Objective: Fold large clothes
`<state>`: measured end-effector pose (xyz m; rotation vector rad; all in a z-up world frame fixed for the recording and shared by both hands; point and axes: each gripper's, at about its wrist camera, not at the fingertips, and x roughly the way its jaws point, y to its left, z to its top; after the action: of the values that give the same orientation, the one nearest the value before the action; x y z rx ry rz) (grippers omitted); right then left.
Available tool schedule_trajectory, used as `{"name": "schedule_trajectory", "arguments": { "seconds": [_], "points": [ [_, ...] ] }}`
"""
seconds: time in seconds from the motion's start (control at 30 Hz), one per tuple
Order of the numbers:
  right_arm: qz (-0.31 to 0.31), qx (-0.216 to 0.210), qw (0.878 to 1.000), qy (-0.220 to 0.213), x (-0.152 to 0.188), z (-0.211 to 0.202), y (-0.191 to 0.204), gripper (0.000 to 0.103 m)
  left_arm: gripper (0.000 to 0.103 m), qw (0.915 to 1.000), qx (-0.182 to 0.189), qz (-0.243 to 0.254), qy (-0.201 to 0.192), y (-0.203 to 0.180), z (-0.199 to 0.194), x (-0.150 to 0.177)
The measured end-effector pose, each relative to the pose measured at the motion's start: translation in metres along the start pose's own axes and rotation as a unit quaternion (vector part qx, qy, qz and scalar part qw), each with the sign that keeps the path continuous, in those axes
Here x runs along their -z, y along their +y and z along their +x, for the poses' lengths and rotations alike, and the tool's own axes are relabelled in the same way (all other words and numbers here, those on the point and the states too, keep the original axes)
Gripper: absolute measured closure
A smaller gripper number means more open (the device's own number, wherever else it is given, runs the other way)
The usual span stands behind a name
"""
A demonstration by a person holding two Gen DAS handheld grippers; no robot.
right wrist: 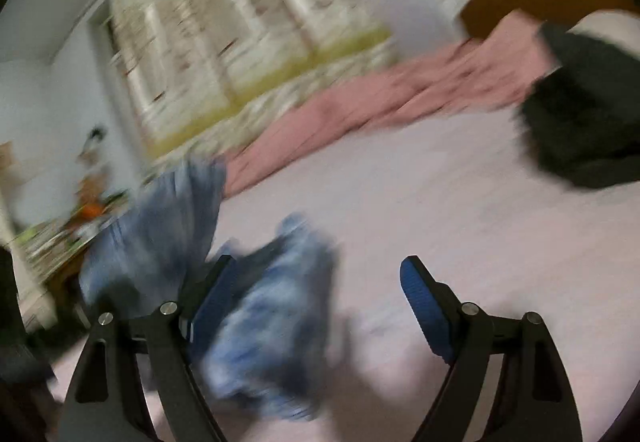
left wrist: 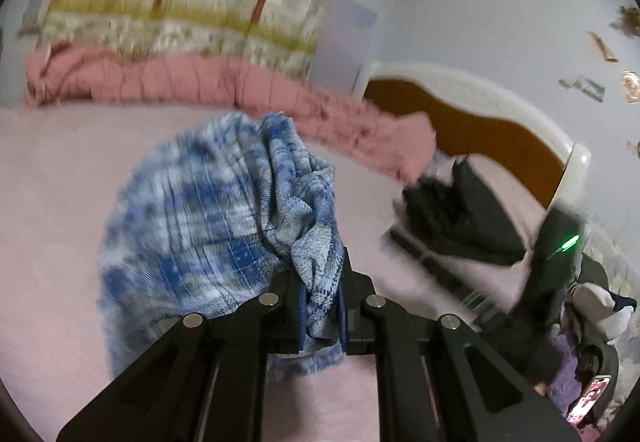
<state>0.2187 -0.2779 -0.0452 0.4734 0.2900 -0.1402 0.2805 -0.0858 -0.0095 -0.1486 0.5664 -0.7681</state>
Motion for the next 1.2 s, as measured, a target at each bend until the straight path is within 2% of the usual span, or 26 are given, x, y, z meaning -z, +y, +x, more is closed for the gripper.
{"name": "schedule_trajectory", "arguments": {
  "seconds": [0.07,0.17,0.27,0.33,0.4,0.47,0.5,0.6,0.7,0.73,0.77,0.83,0.87,0.93,1.0,1.03,1.1,1.17,1.2],
  "points": [
    [0.010,0.002,1.000,-0.001,-0.001,0.000,-0.004,0.018,0.093,0.9992,0.012,-0.011,0.036,0.004,0.022,0.010],
    [0.014,-0.006,1.000,0.014,0.001,0.005,-0.001,0.018,0.093,0.9941,0.059,-0.036,0.084,0.017,0.045,0.020],
    [-0.006,-0.008,1.000,0.012,0.004,0.006,0.012,0.018,0.090,0.9934,0.075,-0.051,0.070,0.023,0.034,0.021],
    [-0.017,-0.012,1.000,0.006,0.006,0.003,0.017,0.018,0.080,0.9946,0.071,-0.040,0.065,0.019,0.029,0.025],
    [-0.022,-0.016,1.000,0.005,0.005,0.002,0.013,0.018,0.054,0.9960,0.071,-0.016,0.053,0.009,0.020,0.027],
    [-0.018,-0.017,1.000,0.006,0.003,0.003,0.010,0.018,0.042,0.9972,0.074,0.010,0.009,-0.001,-0.004,0.025],
    [-0.015,-0.017,1.000,0.006,0.004,0.001,0.007,0.018,0.040,0.9969,0.073,0.023,-0.015,-0.002,-0.017,0.024],
    [-0.007,-0.020,1.000,0.006,0.004,-0.001,0.003,0.018,0.033,0.9943,0.032,0.044,-0.091,0.002,-0.052,0.019],
    [-0.019,-0.038,0.999,0.007,0.003,0.000,0.006,0.018,0.029,0.9907,-0.034,0.011,-0.132,0.027,-0.070,0.014],
    [-0.028,-0.052,0.998,0.010,0.004,0.000,0.010,0.018,0.029,0.9885,-0.059,-0.010,-0.139,0.039,-0.073,0.012],
    [-0.047,-0.085,0.995,0.022,0.006,0.002,0.017,0.018,0.029,0.9861,-0.081,-0.032,-0.141,0.051,-0.074,0.011],
    [-0.083,-0.149,0.983,0.062,0.012,0.008,0.034,0.020,0.029,0.9810,-0.120,-0.070,-0.136,0.072,-0.071,0.009],
    [-0.107,-0.168,0.977,0.082,0.019,0.012,0.046,0.022,0.029,0.9788,-0.131,-0.085,-0.132,0.080,-0.070,0.010],
    [-0.147,-0.146,0.974,0.092,0.027,0.016,0.062,0.036,0.029,0.9762,-0.145,-0.109,-0.119,0.095,-0.068,0.015],
    [-0.157,-0.123,0.973,0.113,0.033,0.026,0.067,0.074,0.029,0.9743,-0.158,-0.119,-0.107,0.102,-0.068,0.020],
    [-0.145,-0.121,0.976,0.112,0.033,0.027,0.062,0.082,0.029,0.9729,-0.170,-0.119,-0.103,0.102,-0.067,0.022],
    [-0.109,-0.126,0.983,0.076,0.027,0.016,0.050,0.088,0.029,0.9680,-0.200,-0.109,-0.106,0.098,-0.064,0.023],
    [-0.089,-0.110,0.989,0.045,0.023,0.005,0.039,0.088,0.029,0.9617,-0.235,-0.090,-0.109,0.091,-0.059,0.023],
    [-0.082,-0.093,0.991,0.044,0.023,0.005,0.035,0.088,0.029,0.9636,-0.234,-0.081,-0.102,0.089,-0.053,0.023]
  ]
}}
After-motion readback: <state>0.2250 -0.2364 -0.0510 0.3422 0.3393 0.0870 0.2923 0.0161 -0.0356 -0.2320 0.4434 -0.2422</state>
